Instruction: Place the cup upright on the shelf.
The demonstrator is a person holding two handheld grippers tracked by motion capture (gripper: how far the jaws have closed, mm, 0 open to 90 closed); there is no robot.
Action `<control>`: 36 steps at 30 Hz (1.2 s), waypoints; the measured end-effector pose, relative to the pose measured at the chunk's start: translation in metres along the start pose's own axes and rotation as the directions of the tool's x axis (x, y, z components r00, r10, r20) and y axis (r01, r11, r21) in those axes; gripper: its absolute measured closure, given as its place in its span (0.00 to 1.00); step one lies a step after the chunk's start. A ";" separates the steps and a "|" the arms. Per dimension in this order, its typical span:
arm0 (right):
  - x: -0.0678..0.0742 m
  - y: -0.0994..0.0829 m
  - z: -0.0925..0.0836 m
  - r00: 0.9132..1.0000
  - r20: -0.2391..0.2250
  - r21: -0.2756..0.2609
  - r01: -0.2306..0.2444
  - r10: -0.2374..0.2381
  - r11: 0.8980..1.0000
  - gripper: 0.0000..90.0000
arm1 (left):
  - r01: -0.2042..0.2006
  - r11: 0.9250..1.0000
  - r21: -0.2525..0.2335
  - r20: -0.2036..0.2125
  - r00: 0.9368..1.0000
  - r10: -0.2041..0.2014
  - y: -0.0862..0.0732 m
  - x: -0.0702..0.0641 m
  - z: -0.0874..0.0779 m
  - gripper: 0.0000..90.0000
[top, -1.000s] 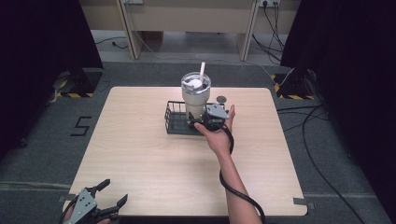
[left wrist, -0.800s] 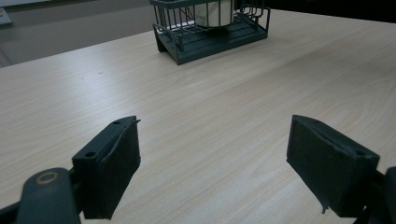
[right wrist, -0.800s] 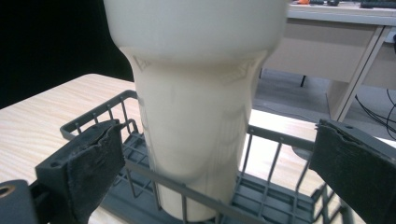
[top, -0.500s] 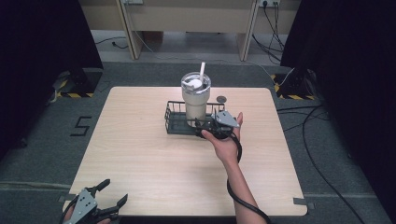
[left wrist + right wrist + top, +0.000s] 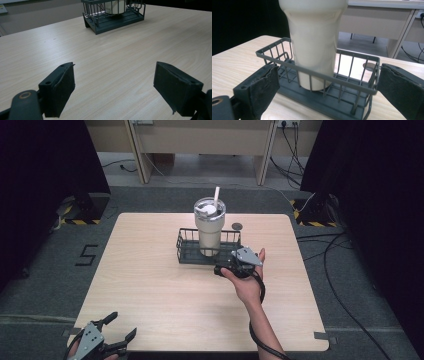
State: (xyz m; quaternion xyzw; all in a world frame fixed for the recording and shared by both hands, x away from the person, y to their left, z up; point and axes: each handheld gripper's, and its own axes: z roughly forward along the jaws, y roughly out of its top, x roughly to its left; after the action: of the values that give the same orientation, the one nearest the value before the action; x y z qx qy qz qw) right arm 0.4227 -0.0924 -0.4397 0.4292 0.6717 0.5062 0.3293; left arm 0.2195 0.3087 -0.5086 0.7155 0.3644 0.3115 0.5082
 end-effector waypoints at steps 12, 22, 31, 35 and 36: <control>-0.005 -0.010 -0.017 1.000 0.008 0.012 0.009 -0.009 1.000 0.05 | -0.002 1.000 0.002 -0.002 1.000 0.002 0.000 0.000 0.000 0.18; -0.013 -0.016 -0.032 1.000 0.028 0.016 0.004 -0.004 1.000 0.06 | -0.002 1.000 0.003 -0.005 1.000 0.002 0.000 0.000 0.000 0.18; -0.023 -0.022 -0.047 0.999 0.048 0.023 0.002 -0.004 1.000 0.07 | -0.005 1.000 0.006 -0.007 1.000 0.005 0.000 0.000 0.000 0.18; -0.027 -0.025 -0.055 0.998 0.059 0.022 0.000 -0.002 1.000 0.07 | -0.004 1.000 0.007 -0.007 1.000 0.004 0.000 0.000 0.000 0.18; -0.028 -0.026 -0.057 0.998 0.064 0.023 0.001 -0.002 1.000 0.07 | -0.004 1.000 0.007 -0.008 1.000 0.004 0.000 0.000 0.000 0.18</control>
State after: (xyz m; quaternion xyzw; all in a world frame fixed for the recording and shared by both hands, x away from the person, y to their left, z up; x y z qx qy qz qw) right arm 0.3779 -0.1438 -0.4494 0.4484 0.6670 0.4842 0.3459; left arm 0.2194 0.3090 -0.5084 0.7167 0.3659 0.3144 0.5036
